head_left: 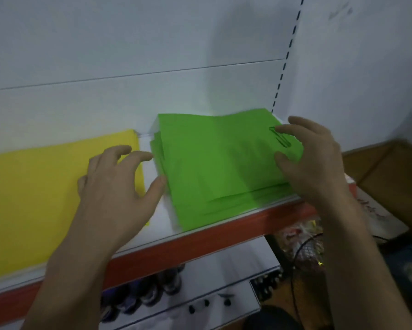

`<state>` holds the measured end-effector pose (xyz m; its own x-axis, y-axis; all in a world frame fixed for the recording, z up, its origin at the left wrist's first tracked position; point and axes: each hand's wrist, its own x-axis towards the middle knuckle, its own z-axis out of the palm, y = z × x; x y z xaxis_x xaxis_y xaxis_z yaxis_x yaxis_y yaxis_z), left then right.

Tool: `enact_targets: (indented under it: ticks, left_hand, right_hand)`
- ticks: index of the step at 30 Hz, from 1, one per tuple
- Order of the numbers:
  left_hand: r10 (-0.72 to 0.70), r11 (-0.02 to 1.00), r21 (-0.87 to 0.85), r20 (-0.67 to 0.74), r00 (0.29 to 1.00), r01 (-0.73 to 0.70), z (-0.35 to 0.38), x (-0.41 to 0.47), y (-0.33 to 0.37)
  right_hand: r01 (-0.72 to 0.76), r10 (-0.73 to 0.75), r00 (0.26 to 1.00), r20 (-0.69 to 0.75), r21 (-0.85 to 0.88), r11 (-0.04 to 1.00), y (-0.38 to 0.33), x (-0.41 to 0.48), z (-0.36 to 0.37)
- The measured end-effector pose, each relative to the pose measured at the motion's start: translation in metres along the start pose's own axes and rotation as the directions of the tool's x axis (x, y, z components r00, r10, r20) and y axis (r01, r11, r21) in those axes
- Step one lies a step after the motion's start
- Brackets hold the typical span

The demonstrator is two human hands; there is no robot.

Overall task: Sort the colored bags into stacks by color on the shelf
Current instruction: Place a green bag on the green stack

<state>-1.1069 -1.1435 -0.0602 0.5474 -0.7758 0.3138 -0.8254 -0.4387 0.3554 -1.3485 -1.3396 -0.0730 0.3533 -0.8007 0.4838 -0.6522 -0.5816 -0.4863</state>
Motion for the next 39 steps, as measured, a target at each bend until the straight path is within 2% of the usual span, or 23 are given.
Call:
enact_targets:
  ticks: [3,7,11,18,23,31,34,39]
  left_hand:
    - [-0.013,1.000,-0.004,-0.035,0.999,0.013,-0.020,-0.009,-0.026]
    - [-0.053,0.998,0.037,-0.110,0.992,0.058,-0.056,-0.044,-0.077]
    - [-0.116,0.989,0.072,-0.196,0.974,0.132,-0.106,-0.094,-0.158]
    - [-0.326,0.916,0.113,-0.352,0.877,0.386,-0.203,-0.211,-0.290]
    - [-0.473,0.799,0.161,-0.425,0.772,0.579,-0.263,-0.306,-0.355]
    - [-0.666,0.529,0.110,-0.562,0.491,0.842,-0.338,-0.454,-0.419]
    - [-0.706,0.437,0.062,-0.595,0.385,0.898,-0.352,-0.491,-0.443]
    - [-0.739,0.333,0.005,-0.619,0.265,0.943,-0.377,-0.534,-0.506]
  right_hand:
    - [0.135,-0.140,0.987,0.078,0.072,0.988,-0.048,-0.005,0.014]
    - [0.216,-0.247,0.962,0.121,0.218,0.952,-0.120,-0.022,0.044]
    - [0.294,-0.375,0.916,0.143,0.398,0.869,-0.209,-0.057,0.080]
    - [0.436,-0.618,0.725,0.304,0.491,0.754,-0.376,-0.155,0.139]
    - [0.468,-0.742,0.612,0.274,0.630,0.620,-0.489,-0.228,0.165]
    - [0.470,-0.927,0.310,0.214,0.813,0.344,-0.662,-0.334,0.191]
    - [0.430,-0.943,0.248,0.222,0.847,0.313,-0.708,-0.362,0.209]
    - [0.399,-0.956,0.185,0.229,0.871,0.286,-0.791,-0.401,0.247]
